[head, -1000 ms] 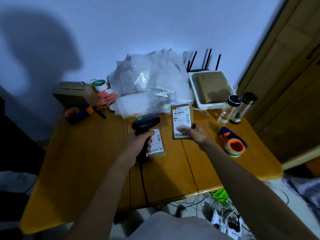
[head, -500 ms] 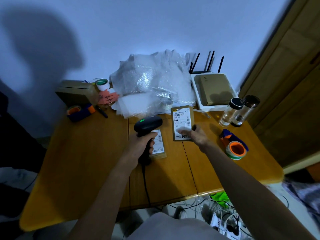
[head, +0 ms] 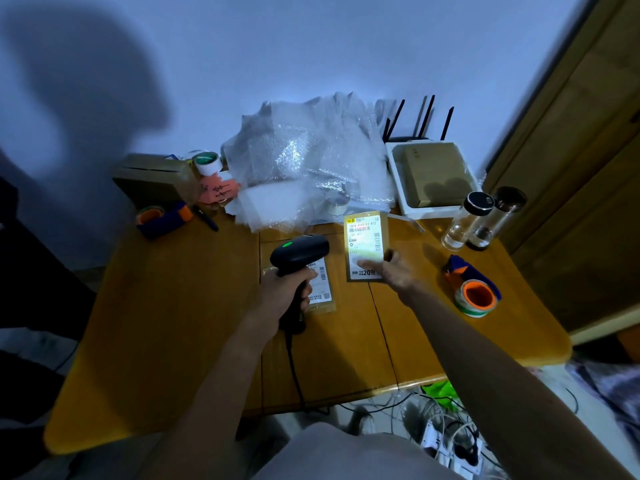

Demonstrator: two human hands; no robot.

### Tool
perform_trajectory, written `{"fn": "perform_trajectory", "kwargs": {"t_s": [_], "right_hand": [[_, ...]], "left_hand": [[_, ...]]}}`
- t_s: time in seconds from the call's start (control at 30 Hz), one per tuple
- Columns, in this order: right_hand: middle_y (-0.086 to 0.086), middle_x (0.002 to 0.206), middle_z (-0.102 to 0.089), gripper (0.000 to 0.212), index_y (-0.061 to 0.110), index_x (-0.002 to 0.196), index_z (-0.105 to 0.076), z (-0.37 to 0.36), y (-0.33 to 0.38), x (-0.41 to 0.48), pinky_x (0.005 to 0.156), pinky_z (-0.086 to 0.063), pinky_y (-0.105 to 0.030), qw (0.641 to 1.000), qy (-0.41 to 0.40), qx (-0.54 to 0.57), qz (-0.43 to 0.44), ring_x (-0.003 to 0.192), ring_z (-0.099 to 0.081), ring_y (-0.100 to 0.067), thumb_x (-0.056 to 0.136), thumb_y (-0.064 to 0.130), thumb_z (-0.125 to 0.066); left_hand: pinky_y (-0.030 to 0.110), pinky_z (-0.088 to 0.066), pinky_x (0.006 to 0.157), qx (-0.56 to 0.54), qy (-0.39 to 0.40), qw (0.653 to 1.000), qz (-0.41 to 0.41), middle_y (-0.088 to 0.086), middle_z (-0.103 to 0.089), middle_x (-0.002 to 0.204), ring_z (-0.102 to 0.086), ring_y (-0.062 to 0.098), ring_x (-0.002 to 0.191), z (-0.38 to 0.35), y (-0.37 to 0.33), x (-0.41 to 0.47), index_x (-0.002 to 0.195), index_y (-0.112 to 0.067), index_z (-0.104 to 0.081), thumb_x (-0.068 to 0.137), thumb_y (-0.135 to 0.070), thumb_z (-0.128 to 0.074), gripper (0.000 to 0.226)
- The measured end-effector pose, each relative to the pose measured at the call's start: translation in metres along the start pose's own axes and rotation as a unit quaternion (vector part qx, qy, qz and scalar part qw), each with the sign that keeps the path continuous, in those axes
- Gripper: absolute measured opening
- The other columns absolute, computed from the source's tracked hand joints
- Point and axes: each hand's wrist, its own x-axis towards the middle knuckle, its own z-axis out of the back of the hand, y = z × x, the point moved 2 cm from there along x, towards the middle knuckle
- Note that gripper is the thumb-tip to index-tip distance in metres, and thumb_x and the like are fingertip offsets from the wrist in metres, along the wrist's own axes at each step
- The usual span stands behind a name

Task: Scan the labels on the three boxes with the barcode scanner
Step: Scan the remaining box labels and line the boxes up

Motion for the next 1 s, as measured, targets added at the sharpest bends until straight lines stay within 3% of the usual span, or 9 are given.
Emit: {"fn": "perform_trajectory", "kwargs": {"t_s": [0.23, 0.4, 0.47, 0.57, 0.7, 0.83, 1.0], "right_hand": [[-0.009, 0.103, -0.071, 0.026, 0.015, 0.103, -0.061, -0.003, 0.004, -0.008, 0.073, -0.056, -0.027, 0.999, 0.023, 0.011, 0.032, 0.088, -0.070, -0.018, 0.085, 0.016, -0.079], [-0.011, 0.105, -0.072, 0.023, 0.022, 0.095, -0.059, -0.004, 0.003, -0.009, 0.090, -0.058, -0.040, 0.999, 0.026, 0.005, 0.034, 0.094, -0.071, -0.023, 0.085, 0.017, -0.080], [-0.008, 0.100, -0.070, 0.024, 0.024, 0.092, -0.055, -0.004, 0.005, -0.013, 0.085, -0.057, -0.036, 0.999, 0.026, 0.011, 0.038, 0.090, -0.069, -0.019, 0.087, 0.014, -0.077], [-0.013, 0.107, -0.074, 0.022, 0.019, 0.099, -0.064, -0.004, 0.004, -0.012, 0.076, -0.058, -0.030, 0.999, 0.032, 0.006, 0.043, 0.092, -0.073, -0.022, 0.084, 0.018, -0.081], [-0.012, 0.109, -0.075, 0.028, 0.016, 0.105, -0.067, -0.004, 0.000, -0.009, 0.083, -0.060, -0.034, 0.999, 0.036, 0.001, 0.039, 0.098, -0.074, -0.026, 0.082, 0.022, -0.082], [-0.008, 0.102, -0.071, 0.021, 0.023, 0.094, -0.058, -0.005, -0.004, -0.008, 0.083, -0.058, -0.034, 0.999, 0.034, 0.012, 0.031, 0.091, -0.070, -0.020, 0.087, 0.017, -0.077], [-0.005, 0.103, -0.072, 0.031, 0.011, 0.116, -0.063, -0.006, -0.016, 0.005, 0.061, -0.056, -0.021, 0.999, 0.039, 0.011, -0.001, 0.087, -0.072, -0.016, 0.088, 0.018, -0.076]], "left_hand": [[0.029, -0.045, 0.049, 0.004, -0.004, 1.000, 0.001, 0.006, -0.051, 0.055, -0.047, 0.018, 0.043, -0.002, -0.003, -0.002, 0.085, -0.010, -0.062, 0.088, -0.015, -0.073, 0.013], [0.031, -0.045, 0.051, 0.001, 0.001, 1.000, 0.001, 0.005, -0.051, 0.055, -0.047, 0.018, 0.043, 0.000, -0.001, -0.003, 0.091, -0.007, -0.063, 0.087, -0.017, -0.074, 0.015], [0.032, -0.045, 0.052, 0.004, 0.004, 1.000, 0.005, 0.004, -0.051, 0.055, -0.047, 0.018, 0.043, 0.000, -0.001, -0.003, 0.085, -0.009, -0.061, 0.086, -0.019, -0.075, 0.017], [0.032, -0.045, 0.053, 0.003, 0.004, 1.000, 0.008, 0.005, -0.051, 0.055, -0.047, 0.018, 0.044, 0.001, -0.001, -0.005, 0.083, -0.011, -0.062, 0.087, -0.019, -0.074, 0.015], [0.033, -0.043, 0.054, -0.008, -0.001, 1.000, 0.009, 0.004, -0.052, 0.056, -0.047, 0.018, 0.045, 0.002, 0.000, -0.006, 0.101, -0.007, -0.064, 0.087, -0.018, -0.074, 0.021], [0.032, -0.044, 0.053, -0.005, -0.019, 1.000, 0.016, 0.003, -0.053, 0.056, -0.049, 0.017, 0.045, 0.003, 0.000, -0.009, 0.088, -0.010, -0.065, 0.088, -0.020, -0.074, 0.013], [0.031, -0.044, 0.052, -0.012, -0.037, 0.999, 0.021, 0.002, -0.053, 0.055, -0.048, 0.017, 0.047, 0.006, 0.001, -0.013, 0.077, -0.013, -0.064, 0.090, -0.018, -0.073, 0.016]]}}
